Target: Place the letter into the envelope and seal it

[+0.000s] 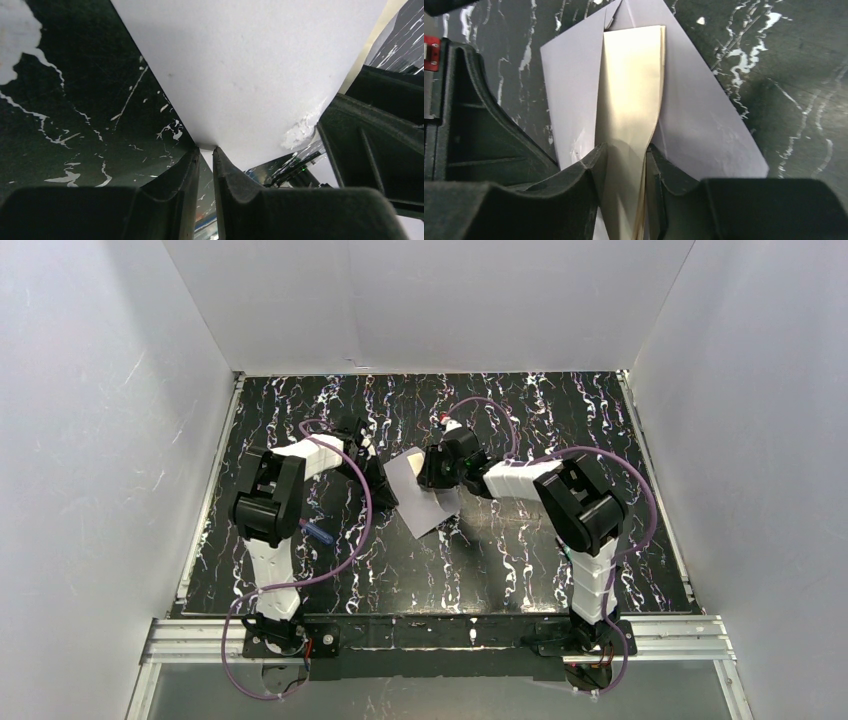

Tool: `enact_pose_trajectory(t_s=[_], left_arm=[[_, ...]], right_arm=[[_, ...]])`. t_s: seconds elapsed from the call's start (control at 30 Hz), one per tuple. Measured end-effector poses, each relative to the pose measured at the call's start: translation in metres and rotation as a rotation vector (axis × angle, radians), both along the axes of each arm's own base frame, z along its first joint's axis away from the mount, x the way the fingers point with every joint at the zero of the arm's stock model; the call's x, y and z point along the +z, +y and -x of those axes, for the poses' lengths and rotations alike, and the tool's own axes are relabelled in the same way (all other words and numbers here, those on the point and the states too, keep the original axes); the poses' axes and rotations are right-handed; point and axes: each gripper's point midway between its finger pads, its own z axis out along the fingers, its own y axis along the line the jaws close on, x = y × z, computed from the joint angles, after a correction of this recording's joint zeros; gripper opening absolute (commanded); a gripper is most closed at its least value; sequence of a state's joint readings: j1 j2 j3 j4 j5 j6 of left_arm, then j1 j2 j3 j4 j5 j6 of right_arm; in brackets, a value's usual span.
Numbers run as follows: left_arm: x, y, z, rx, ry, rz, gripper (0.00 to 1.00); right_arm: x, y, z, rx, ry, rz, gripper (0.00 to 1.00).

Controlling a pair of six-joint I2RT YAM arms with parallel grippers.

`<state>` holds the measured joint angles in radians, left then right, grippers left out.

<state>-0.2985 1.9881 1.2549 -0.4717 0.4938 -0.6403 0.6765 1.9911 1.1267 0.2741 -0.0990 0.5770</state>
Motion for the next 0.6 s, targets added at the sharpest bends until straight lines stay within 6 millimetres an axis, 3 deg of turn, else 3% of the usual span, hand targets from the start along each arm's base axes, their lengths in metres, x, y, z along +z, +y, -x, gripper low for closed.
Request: enact_pose_trajectory(t_s=[0.1, 0.23, 0.33, 0.4, 0.43, 0.5, 0.6], left_arm=[[0.000, 0.002, -0.001, -0.018, -0.014, -0.012, 0.18], [0.001, 0.002, -0.001, -0.039, -0.025, -0.017, 0.18], [0.002, 0.004, -0.003, -0.050, -0.039, -0.036, 0.17], [0.002, 0.006, -0.005, -0.053, -0.047, -0.048, 0.15], [0.002, 0.006, -0.006, -0.053, -0.049, -0.051, 0.15], [0.002, 0.008, -0.007, -0.054, -0.053, -0.061, 0.15], [0.003, 0.011, -0.010, -0.053, -0.062, -0.081, 0.16]], right_arm=[[0.001, -0.007, -0.001, 0.002, 0.001, 0.045, 0.52], [0.003, -0.018, -0.004, -0.007, 0.010, 0.094, 0.52], [0.002, -0.027, -0.004, -0.034, 0.020, 0.135, 0.37], [0.000, -0.035, -0.004, -0.052, 0.029, 0.163, 0.16], [0.000, -0.036, -0.003, -0.053, 0.029, 0.168, 0.11], [-0.003, -0.040, -0.003, -0.059, 0.035, 0.190, 0.12], [-0.002, -0.046, -0.005, -0.067, 0.038, 0.222, 0.24]])
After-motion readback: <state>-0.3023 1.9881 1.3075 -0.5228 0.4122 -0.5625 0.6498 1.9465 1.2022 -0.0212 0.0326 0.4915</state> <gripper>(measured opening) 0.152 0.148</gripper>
